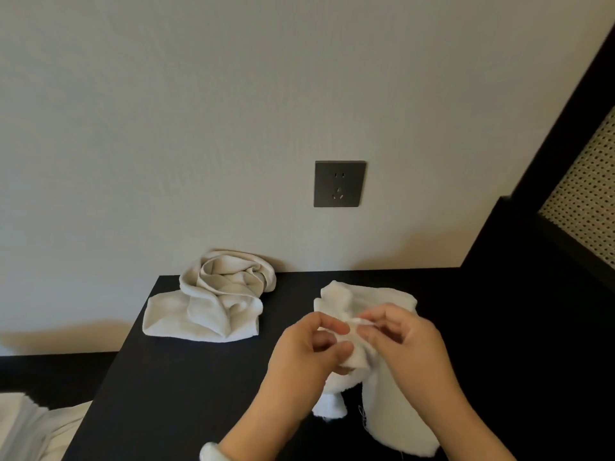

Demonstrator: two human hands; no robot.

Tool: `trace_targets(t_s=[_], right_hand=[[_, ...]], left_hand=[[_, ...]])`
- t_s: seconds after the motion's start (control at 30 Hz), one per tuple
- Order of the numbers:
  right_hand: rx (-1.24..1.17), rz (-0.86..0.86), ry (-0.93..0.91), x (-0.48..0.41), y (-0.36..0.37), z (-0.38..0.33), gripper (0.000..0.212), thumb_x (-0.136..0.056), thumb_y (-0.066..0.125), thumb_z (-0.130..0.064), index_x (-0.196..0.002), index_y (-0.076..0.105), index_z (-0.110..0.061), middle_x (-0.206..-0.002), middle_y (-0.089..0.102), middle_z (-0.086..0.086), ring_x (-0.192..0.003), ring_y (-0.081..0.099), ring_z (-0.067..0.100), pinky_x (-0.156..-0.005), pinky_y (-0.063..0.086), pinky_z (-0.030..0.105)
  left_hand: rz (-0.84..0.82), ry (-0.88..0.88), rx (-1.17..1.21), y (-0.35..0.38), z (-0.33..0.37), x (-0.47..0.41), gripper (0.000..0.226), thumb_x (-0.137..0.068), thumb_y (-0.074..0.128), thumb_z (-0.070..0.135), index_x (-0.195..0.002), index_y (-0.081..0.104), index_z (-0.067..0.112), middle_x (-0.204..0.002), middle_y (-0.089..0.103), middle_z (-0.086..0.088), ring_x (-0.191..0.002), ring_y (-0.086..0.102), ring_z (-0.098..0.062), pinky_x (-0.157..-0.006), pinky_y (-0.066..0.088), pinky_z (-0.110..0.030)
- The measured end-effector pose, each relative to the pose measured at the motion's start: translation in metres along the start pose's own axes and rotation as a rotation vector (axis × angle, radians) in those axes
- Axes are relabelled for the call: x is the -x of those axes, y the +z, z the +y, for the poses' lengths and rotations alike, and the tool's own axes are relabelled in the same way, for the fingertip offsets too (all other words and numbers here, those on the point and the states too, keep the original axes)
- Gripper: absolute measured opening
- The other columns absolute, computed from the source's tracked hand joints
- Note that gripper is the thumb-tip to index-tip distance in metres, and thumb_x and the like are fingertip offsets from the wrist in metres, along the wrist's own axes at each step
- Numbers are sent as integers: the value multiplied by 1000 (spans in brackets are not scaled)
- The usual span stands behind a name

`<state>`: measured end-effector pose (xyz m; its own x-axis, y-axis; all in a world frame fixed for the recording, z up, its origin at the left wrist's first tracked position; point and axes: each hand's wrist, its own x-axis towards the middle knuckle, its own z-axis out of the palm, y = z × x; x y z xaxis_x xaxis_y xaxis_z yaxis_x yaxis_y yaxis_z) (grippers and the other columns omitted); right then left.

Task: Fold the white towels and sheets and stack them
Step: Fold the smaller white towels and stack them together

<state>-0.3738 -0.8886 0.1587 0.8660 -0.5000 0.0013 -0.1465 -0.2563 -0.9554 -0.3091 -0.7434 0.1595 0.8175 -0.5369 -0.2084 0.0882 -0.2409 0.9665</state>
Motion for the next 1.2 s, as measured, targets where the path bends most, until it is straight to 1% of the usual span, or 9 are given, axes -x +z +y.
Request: trace_targets(t_s=[0.2, 0.33, 0.4, 0.53, 0.63, 0.77, 0.93, 1.07, 1.2], right_hand=[[227, 21, -120, 20, -2, -1, 19, -86, 74, -19, -79, 69, -35, -87, 60, -8, -81, 54, -7, -70, 42, 6], [368, -177, -146, 22, -12, -1, 30, -78, 81, -23, -90, 62, -43, -87, 56, -13, -85, 52, -6, -74, 41, 6], [401, -125, -196, 21, -16, 5, 33, -78, 81, -17, -83, 62, -43, -81, 58, -14, -82, 55, -2, -69, 41, 7], [294, 57, -217, 17, -31, 19, 31, -80, 79, -13, -69, 66, -39, -64, 62, -11, -58, 57, 6, -56, 41, 10], [82, 91, -152, 13, -49, 24, 23, -88, 70, -13, -84, 69, -36, -59, 63, 7, -49, 55, 16, -49, 46, 21], [-29, 231, -156, 8, -76, 32, 21, -90, 65, -11, -88, 69, -32, -64, 69, 11, -53, 60, 19, -53, 50, 23], [-88, 375, -78, 8, -91, 59, 31, -93, 61, -5, -83, 70, -33, -59, 63, 12, -43, 57, 17, -38, 43, 19], [-201, 364, 35, 5, -95, 84, 24, -94, 59, -3, -87, 71, -23, -81, 75, 11, -71, 74, 20, -61, 59, 23], [-229, 305, 156, -3, -79, 105, 8, -93, 61, -6, -95, 68, -9, -89, 76, 10, -83, 75, 22, -74, 60, 26]], left_hand=[[-6, -89, 201, 8, 2, 4, 10, -94, 61, 3, -104, 58, 4, -81, 75, -15, -74, 74, -31, -81, 59, -38], [-4, -129, 298, 10, 0, 4, 10, -96, 55, 2, -103, 62, 0, -86, 75, -17, -81, 74, -31, -83, 60, -43], [-49, -133, 299, 13, -2, 4, 14, -96, 52, 0, -103, 64, 2, -87, 75, -15, -83, 74, -28, -84, 59, -40], [-121, 121, -512, 17, -20, -4, 37, -89, 43, 4, -107, 62, 29, -93, 65, 10, -81, 59, -3, -77, 50, -21], [-137, 293, -1061, 9, -31, -19, 48, -86, 41, 9, -127, 51, 32, -100, 40, 5, -95, 43, -16, -82, 42, -28], [-5, 250, -1183, -11, -39, -35, 47, -93, 47, 18, -136, 39, 33, -105, 44, 4, -97, 46, -16, -84, 42, -28], [267, 65, -1231, -34, -52, -31, 43, -92, 47, 22, -134, 38, 26, -108, 49, 6, -95, 49, -10, -80, 42, -23], [200, -86, -1235, -61, -73, -20, 29, -94, 44, 18, -121, 53, 25, -111, 48, 6, -99, 49, -9, -82, 43, -21], [92, -110, -1198, -61, -87, -19, 20, -96, 41, 14, -103, 56, 25, -103, 44, 6, -91, 47, -6, -79, 46, -21]])
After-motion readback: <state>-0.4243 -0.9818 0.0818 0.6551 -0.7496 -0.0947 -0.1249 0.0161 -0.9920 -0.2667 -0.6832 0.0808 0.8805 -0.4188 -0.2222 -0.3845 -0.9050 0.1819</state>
